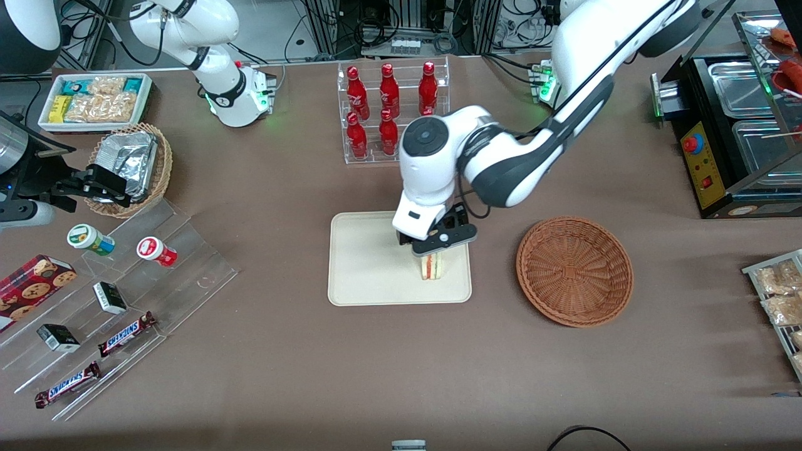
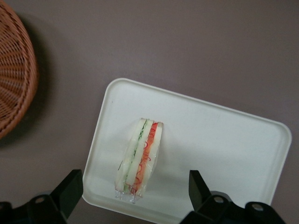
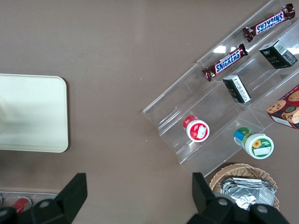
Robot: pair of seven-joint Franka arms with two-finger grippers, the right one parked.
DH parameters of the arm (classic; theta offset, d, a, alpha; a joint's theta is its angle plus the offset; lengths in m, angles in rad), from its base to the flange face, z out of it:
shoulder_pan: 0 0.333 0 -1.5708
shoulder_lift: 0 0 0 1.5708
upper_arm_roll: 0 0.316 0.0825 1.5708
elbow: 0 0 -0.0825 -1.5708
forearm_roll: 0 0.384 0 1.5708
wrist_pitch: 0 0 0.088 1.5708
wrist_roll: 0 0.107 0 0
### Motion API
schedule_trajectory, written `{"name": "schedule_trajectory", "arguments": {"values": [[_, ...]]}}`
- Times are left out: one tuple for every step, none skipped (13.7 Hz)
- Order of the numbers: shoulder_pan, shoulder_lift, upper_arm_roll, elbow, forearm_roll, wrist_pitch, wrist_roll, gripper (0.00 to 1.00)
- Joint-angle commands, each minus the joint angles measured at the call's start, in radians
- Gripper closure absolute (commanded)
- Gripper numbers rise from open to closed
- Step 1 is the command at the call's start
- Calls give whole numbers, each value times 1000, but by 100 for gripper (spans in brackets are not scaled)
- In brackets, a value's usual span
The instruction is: Place sandwich from basket to tray
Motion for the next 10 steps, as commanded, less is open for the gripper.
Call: {"name": "schedule_trajectory", "arguments": {"values": [[8, -47, 3, 66, -46, -108, 29, 0], [14, -45, 3, 104, -48, -163, 44, 0], [19, -48, 3, 126, -55, -199, 73, 0], [26, -53, 5, 151, -86, -234, 111, 0], [46, -66, 11, 178, -115, -269, 162, 0], [60, -77, 32, 191, -146, -298, 212, 0], [63, -106, 60, 197, -193, -326, 272, 0], [62, -144, 113, 197, -253, -331, 341, 0], [57, -184, 179, 191, -320, -334, 407, 0], [54, -220, 236, 183, -379, -340, 470, 0]]}}
